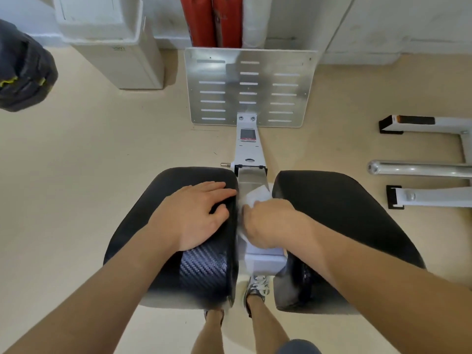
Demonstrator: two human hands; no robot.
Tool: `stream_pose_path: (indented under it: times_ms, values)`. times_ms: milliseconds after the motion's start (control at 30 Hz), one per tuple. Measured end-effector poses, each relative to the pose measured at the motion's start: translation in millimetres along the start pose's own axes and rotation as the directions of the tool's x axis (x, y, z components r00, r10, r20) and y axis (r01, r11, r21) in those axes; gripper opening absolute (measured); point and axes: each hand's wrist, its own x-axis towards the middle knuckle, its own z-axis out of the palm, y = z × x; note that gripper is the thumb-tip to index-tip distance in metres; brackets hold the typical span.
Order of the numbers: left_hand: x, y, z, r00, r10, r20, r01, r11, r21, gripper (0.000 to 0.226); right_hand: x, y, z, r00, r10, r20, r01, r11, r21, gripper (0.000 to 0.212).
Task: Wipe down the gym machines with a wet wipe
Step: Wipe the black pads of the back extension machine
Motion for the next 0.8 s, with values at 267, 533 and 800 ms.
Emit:
stream_pose_path:
  times_ms: [267,533,800]
  values:
    - [0.8,-2.8,4.0,1.000,0.015,-0.014,-0.015,1.000,-0.007,0.046,-44.6,-77.3,90.5,0.787,0.312,-0.532,-0.128,0.926,0.354,0.054]
    - [-9.3,-2.2,9.7,0.993,0.022,-0.112,-0.023,1.000,-0.008,0.045,-39.6,-148.2,131.2,0.535,0.637,-0.555,-0.084,0.694,0.715,0.072]
    - [-33.2,5.1,19.1,0.974,0.019,-0.224,-0.012,0.999,0.035,0.044,-18.5,-189.5,109.3,0.523,0.840,0.148,0.476,-0.431,0.766,0.061]
